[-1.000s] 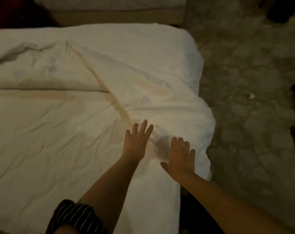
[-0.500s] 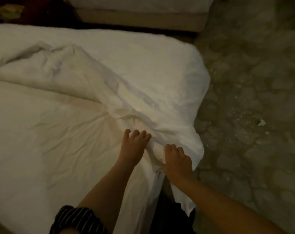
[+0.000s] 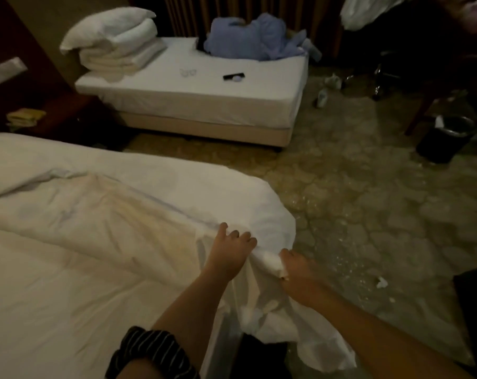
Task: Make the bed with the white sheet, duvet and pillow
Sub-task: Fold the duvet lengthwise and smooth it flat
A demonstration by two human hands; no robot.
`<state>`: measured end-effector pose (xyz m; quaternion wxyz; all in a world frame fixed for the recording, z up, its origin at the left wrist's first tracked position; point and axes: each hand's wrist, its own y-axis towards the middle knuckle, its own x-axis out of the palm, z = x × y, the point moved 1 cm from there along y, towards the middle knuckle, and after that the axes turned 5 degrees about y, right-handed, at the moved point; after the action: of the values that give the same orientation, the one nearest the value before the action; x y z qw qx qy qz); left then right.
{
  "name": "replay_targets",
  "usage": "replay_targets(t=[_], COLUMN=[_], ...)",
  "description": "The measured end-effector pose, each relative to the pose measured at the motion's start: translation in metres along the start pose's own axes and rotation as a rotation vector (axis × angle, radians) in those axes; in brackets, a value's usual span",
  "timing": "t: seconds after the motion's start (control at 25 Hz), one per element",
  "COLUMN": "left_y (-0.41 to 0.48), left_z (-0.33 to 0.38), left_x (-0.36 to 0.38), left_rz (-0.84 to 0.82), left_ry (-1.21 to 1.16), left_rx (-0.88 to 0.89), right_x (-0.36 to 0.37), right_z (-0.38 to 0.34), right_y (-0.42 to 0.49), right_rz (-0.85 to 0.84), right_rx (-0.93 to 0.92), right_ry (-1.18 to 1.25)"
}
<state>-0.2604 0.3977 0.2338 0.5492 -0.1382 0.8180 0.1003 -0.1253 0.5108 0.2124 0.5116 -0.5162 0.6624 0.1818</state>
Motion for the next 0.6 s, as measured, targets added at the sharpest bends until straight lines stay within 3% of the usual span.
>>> replay_targets(t=[0.24, 0.4, 0.48, 0.6], left_y=[0.157, 0.241, 0.275, 0.327], left_z=[-0.018, -0.042, -0.054, -0.064], left_x=[0.002, 0.001, -0.002, 0.011], left_rz=[-0.054, -0.150, -0.091, -0.286], left_ry=[-0.049, 0.015, 0.081, 0.048], left_rx=[0.037, 0.017, -0.016, -0.027], right_x=[-0.097, -0.143, -0.158, -0.170], right_z=[0.062, 0.095, 0.110, 0.140], right_y=[0.103, 0.180, 0.216, 0.279], right_rz=[-0.102, -0.145, -0.185, -0.295], right_rx=[0.070, 0.024, -0.001, -0.049], right_ry=[0.177, 0.274, 0.289, 0.266])
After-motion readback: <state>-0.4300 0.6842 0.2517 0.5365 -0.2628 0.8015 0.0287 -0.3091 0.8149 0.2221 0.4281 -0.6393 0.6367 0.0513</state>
